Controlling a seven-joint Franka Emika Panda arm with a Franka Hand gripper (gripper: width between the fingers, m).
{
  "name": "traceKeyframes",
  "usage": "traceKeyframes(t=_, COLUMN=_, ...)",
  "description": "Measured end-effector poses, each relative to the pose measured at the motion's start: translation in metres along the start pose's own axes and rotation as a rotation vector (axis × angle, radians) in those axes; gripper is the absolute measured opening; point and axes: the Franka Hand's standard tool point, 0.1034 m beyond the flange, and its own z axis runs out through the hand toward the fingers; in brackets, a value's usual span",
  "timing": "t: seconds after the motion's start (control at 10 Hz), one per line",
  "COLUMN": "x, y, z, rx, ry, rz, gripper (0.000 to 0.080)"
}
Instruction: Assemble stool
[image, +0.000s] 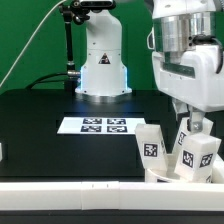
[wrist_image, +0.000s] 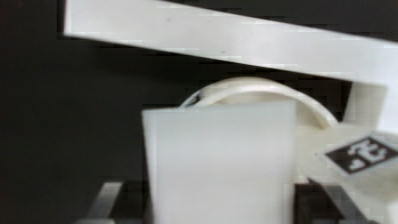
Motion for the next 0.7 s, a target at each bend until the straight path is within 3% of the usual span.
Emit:
traceKeyframes(t=0.3, x=0.0, y=-0.002, z=-0.002, rx=-0.019, ry=-0.006, rz=0.17, gripper=0.0337)
traceKeyframes(t=0.4, x=-0.001, y=-0.001, z=-0.002, rx=-0.019, ry=-0.005, rz=0.191, gripper=0.039)
traceKeyframes(t=0.5, x=-0.003, y=-0.001, z=-0.002, rx=-0.025, ry=-0.002, rz=0.148, gripper=0.039)
traceKeyframes(t=0.6, x=-0.01, y=-0.002, z=-0.005, rx=-0.038, ry=-0.002, rz=0.078, gripper=0.0571)
traceKeyframes(t=0.7, x=-0.016, y=-0.005, z=-0.01, rx=-0.04, ry=0.0, rz=-0.014, gripper=0.0629)
